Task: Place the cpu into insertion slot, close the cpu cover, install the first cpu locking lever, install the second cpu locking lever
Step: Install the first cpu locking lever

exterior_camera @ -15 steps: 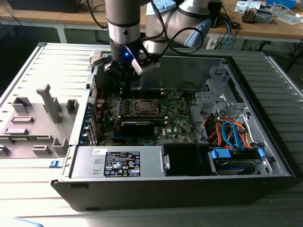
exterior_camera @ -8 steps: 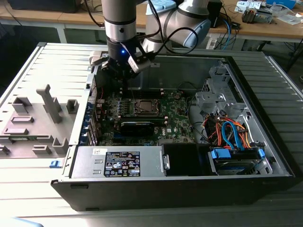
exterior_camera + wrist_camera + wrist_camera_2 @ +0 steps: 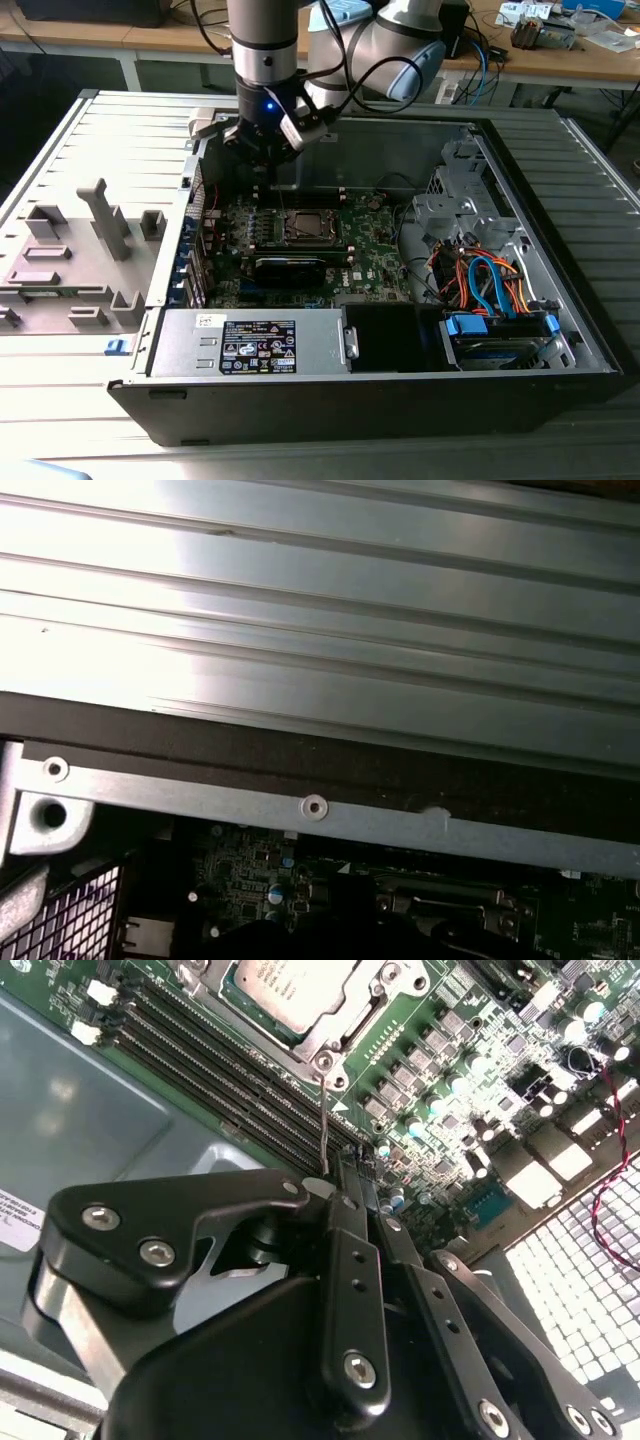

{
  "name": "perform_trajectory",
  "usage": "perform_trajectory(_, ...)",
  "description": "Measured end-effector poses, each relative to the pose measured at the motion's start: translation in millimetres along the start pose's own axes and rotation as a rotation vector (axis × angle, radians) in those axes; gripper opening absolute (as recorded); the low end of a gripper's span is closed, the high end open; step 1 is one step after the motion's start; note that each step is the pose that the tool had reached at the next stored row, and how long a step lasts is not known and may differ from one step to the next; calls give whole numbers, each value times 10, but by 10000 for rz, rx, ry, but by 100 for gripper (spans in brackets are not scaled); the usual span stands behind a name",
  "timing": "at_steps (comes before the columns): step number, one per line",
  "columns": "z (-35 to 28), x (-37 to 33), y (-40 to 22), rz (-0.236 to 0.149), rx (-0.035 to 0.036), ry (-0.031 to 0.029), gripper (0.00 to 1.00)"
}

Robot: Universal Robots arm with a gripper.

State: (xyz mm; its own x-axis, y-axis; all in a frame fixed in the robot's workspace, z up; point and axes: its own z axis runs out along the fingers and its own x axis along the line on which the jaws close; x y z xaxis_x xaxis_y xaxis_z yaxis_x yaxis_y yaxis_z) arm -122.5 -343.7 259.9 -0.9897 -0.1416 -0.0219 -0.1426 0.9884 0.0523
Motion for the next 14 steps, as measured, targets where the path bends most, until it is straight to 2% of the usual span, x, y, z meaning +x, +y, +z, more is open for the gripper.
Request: perform_trajectory(14, 22, -33, -6, 0, 4, 0, 11)
